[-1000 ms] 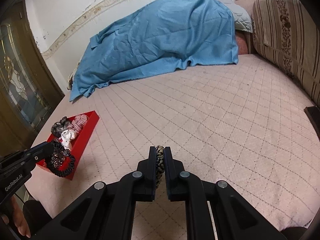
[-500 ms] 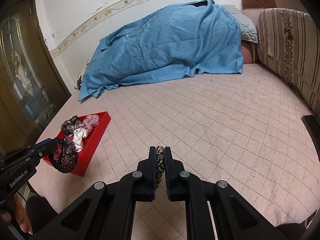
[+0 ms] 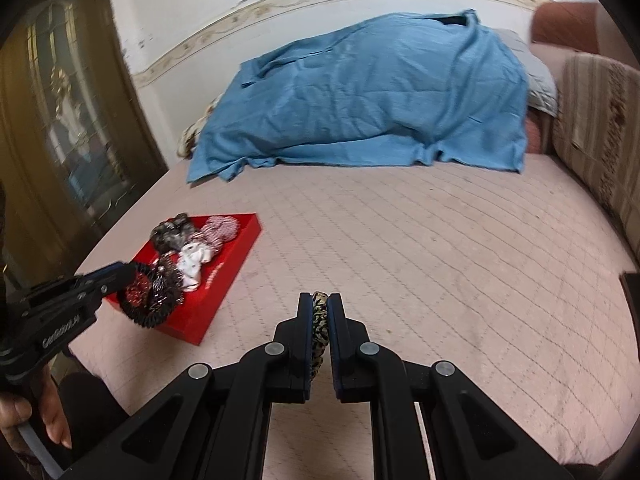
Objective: Organize jewelry
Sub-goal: 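Carry the black hair tie with the left tool while the right tool carries the leopard scrunchie to the tray, then lower both items into the red tray and open both tools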
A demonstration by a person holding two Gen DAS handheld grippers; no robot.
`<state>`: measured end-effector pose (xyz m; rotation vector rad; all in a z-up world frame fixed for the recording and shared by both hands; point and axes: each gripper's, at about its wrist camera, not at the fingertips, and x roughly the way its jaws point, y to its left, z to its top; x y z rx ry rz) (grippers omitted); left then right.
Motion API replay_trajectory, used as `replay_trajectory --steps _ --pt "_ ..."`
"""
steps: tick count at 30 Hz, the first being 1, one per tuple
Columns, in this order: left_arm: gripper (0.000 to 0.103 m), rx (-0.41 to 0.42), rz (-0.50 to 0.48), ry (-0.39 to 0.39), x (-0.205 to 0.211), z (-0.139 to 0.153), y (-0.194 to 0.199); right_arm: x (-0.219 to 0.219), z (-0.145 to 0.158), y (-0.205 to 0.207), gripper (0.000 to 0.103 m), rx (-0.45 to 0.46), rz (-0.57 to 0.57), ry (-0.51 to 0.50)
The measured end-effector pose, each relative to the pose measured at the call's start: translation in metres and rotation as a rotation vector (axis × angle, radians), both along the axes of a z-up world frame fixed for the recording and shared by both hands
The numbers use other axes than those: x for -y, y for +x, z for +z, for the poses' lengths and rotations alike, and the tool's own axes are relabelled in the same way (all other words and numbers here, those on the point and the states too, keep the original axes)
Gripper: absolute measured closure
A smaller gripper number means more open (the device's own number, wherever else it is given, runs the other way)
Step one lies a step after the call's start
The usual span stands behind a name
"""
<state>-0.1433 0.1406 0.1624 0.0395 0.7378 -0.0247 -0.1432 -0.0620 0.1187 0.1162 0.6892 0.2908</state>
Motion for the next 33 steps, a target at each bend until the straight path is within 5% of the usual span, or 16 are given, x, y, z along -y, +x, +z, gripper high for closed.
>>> replay_trajectory --steps 16,33 --pt "0.095 -0.06 0.13 -0.14 -0.133 -0.005 0.063 -0.109 0.014 0.039 0.094 -0.05 0.248 0.023" --pt "0.095 -0.181 0.187 -0.206 -0.193 -0.072 0.149 -0.189 -0.058 0.087 0.094 -0.224 0.34 -0.026"
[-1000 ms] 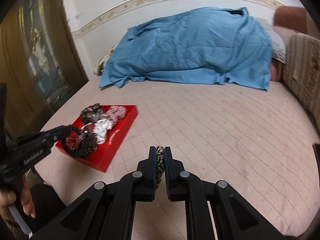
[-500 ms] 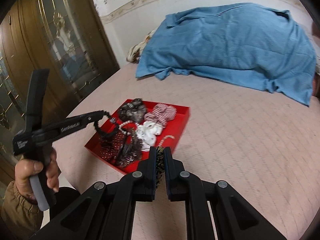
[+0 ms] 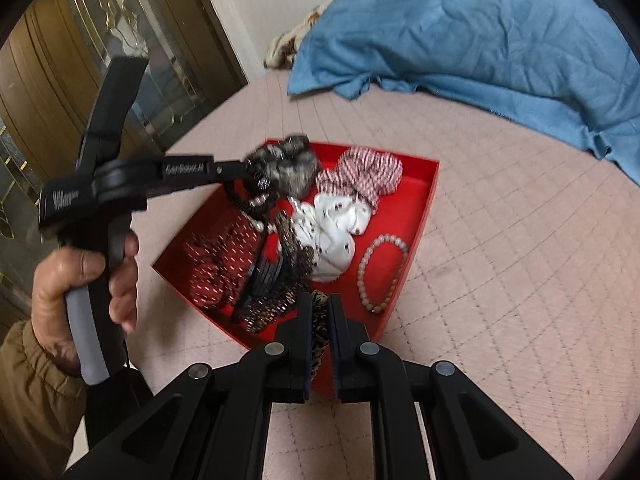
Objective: Organize jewelry
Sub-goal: 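Lower both items into the red tray and open both tools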
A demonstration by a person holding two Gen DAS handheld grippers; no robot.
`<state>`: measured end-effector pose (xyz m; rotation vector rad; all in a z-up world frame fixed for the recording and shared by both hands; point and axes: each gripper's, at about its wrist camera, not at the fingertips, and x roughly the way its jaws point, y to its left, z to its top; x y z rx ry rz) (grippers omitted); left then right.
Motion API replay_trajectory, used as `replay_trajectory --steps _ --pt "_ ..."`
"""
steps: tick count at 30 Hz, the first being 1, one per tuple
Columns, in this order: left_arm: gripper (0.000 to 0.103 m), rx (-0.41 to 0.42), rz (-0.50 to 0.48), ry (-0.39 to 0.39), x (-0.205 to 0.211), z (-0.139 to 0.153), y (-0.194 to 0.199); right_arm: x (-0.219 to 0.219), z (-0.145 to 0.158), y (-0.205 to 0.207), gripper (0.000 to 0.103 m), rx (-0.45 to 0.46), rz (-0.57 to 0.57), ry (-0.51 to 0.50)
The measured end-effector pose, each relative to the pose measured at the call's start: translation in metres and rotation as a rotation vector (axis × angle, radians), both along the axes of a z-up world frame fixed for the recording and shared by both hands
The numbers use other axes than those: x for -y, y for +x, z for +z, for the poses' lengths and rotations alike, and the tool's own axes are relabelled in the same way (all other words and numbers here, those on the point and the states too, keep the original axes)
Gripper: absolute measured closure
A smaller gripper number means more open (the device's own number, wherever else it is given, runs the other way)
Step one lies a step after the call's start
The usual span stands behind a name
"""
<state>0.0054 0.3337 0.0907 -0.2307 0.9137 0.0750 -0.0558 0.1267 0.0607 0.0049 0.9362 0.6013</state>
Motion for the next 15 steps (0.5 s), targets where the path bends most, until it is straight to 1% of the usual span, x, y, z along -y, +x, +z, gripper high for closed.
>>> replay_trajectory --steps 4,6,8,12,15 --pt "0.095 -0.027 -0.006 -0.008 -0.002 -0.015 0.01 -0.003 -0.016 0.005 0.094 -0.025 0.0 -0.033" --pt "0.095 -0.028 -0.027 -0.032 0.002 -0.019 0.013 -0.003 -0.023 0.006 0.094 -0.04 0.0 -0.04" --pt "0.095 -0.028 -0.047 -0.029 0.009 -0.022 0.016 -0.005 -0.028 0.007 0.094 -0.055 0.004 -0.043" --pt "0.095 -0.03 -0.071 -0.029 0.02 -0.025 0.021 -0.013 -0.029 0.002 0.094 -0.041 0.025 -0.063" --pt "0.093 -0.027 -0.071 0.002 0.024 -0.025 0.022 -0.018 -0.027 -0.004 0.094 -0.013 0.044 -0.083"
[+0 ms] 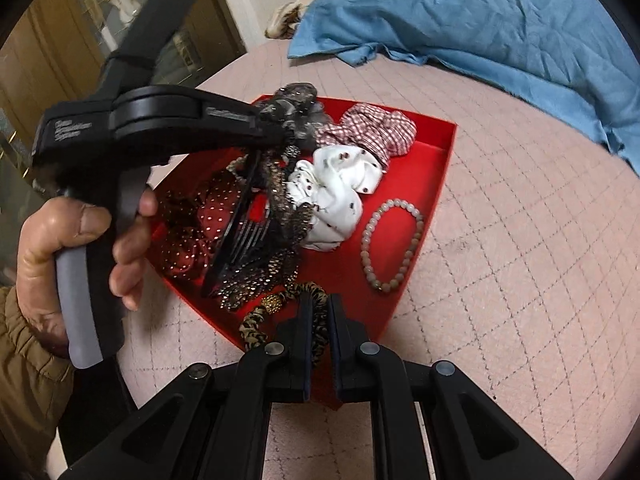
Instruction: Organize jewelry
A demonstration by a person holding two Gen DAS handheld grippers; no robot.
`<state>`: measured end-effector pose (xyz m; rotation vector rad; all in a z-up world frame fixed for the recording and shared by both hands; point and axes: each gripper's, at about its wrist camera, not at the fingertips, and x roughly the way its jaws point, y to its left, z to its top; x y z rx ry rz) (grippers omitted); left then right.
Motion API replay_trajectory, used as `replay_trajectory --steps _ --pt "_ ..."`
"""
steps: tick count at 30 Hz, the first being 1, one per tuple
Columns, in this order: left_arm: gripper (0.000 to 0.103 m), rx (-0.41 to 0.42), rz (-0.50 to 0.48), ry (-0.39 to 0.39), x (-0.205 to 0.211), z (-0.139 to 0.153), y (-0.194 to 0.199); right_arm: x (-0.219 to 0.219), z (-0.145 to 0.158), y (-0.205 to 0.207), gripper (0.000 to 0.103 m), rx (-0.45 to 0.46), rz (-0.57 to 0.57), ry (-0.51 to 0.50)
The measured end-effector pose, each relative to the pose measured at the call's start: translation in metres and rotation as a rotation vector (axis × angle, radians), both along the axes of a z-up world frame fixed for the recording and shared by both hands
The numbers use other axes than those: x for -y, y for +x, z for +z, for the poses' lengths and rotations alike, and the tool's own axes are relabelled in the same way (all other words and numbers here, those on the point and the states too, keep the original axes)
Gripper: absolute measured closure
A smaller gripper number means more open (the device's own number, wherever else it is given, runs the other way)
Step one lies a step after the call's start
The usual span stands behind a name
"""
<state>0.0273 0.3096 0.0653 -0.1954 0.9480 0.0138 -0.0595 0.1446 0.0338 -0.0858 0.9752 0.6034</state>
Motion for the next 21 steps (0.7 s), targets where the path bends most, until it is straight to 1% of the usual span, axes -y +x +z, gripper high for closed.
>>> replay_trajectory --steps 1,2,3,4,5,6,8,10,13,15,16,18,21 --pt "0.091 0.0 0.001 0.006 0.0 0.001 -0.001 -0.001 0.001 -0.002 0.092 0.009 0.007 -0.007" --pt "0.083 0.002 0.006 0.01 0.0 0.002 -0.003 -0.002 0.003 -0.004 0.086 0.02 0.013 -0.013" --pt "0.072 0.008 0.01 0.016 0.0 0.004 -0.006 -0.003 0.005 -0.007 0.074 0.033 0.018 -0.017" --pt "0.067 0.02 0.018 0.023 0.0 0.008 -0.009 -0.002 0.006 -0.009 0.068 0.045 0.02 -0.016" --pt "0.059 0.036 0.028 0.035 0.0 0.012 -0.013 -0.001 0.008 -0.011 0.057 0.061 0.021 -0.014" --pt "0.054 0.053 0.039 0.048 0.001 0.017 -0.018 -0.001 0.011 -0.014 0.053 0.079 0.022 -0.013" --pt "0.048 0.08 0.063 0.069 0.001 0.027 -0.027 0.0 0.015 -0.02 0.053 0.101 0.029 -0.015" --pt "0.046 0.102 0.086 0.092 0.001 0.036 -0.035 0.002 0.02 -0.027 0.053 0.119 0.035 -0.015" --pt "0.039 0.143 0.14 0.174 0.004 0.051 -0.052 0.008 0.026 -0.039 0.052 0.145 0.036 -0.014" --pt "0.035 0.189 0.171 0.233 0.009 0.062 -0.068 0.014 0.028 -0.046 0.047 0.156 0.029 -0.011" --pt "0.032 0.213 0.186 0.261 0.011 0.068 -0.076 0.017 0.029 -0.049 0.046 0.16 0.023 -0.01" --pt "0.016 0.271 0.218 0.315 0.018 0.08 -0.094 0.025 0.031 -0.056 0.045 0.165 0.008 -0.007" --pt "0.009 0.369 0.269 0.387 0.028 0.099 -0.122 0.038 0.033 -0.064 0.045 0.166 -0.014 -0.008"
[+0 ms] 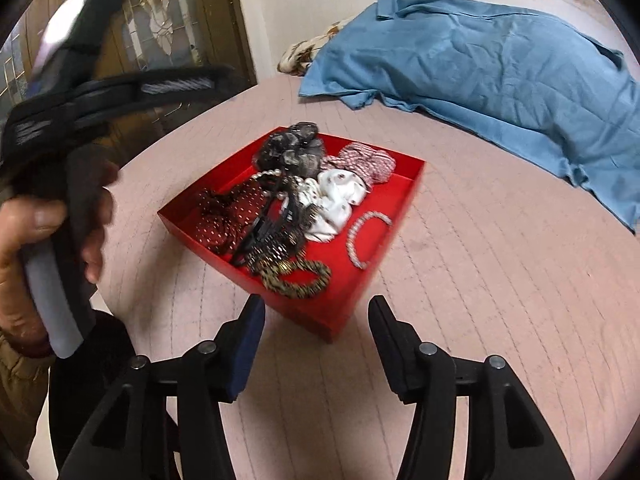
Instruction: Organize jewelry
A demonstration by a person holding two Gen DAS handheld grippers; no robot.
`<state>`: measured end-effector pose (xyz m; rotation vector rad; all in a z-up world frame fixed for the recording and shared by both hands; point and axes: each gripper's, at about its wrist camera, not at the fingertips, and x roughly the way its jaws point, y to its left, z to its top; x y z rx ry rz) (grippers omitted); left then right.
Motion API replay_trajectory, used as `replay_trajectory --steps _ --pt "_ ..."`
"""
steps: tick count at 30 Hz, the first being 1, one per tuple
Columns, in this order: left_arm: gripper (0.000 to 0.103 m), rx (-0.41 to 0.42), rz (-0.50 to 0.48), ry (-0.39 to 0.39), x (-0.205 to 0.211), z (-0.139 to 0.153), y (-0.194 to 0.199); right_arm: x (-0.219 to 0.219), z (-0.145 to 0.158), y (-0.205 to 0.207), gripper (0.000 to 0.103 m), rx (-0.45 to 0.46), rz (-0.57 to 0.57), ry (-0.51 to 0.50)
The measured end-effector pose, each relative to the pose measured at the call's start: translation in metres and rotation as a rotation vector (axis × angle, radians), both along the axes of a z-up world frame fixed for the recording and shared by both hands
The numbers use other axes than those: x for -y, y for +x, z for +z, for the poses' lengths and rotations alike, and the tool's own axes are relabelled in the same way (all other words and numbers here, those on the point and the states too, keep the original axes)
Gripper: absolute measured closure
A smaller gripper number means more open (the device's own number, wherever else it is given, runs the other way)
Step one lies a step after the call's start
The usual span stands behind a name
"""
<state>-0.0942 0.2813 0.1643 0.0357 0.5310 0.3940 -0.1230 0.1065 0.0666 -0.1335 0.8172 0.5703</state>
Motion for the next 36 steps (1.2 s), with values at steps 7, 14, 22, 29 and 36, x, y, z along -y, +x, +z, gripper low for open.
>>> replay_trajectory --steps 7,14,22,29,36 --pt "0.0 0.108 0.014 0.003 0.022 0.035 -0.046 0.036 0.008 -0.019 0.041 0.014 -0.076 0.016" --pt "0.0 0.107 -0.008 -0.078 0.043 0.042 -0.075 0.069 0.015 -0.036 0.037 0.048 -0.169 0.022" --pt "0.0 0.052 -0.039 -0.071 0.066 0.031 -0.097 0.085 0.019 -0.05 0.033 0.078 -0.228 0.013" --pt "0.0 -0.01 -0.048 -0.09 0.074 0.018 -0.105 0.091 0.019 -0.056 0.032 0.078 -0.257 0.008" --pt "0.0 -0.05 -0.058 -0.091 0.078 0.005 -0.114 0.09 0.019 -0.061 0.03 0.087 -0.273 -0.015"
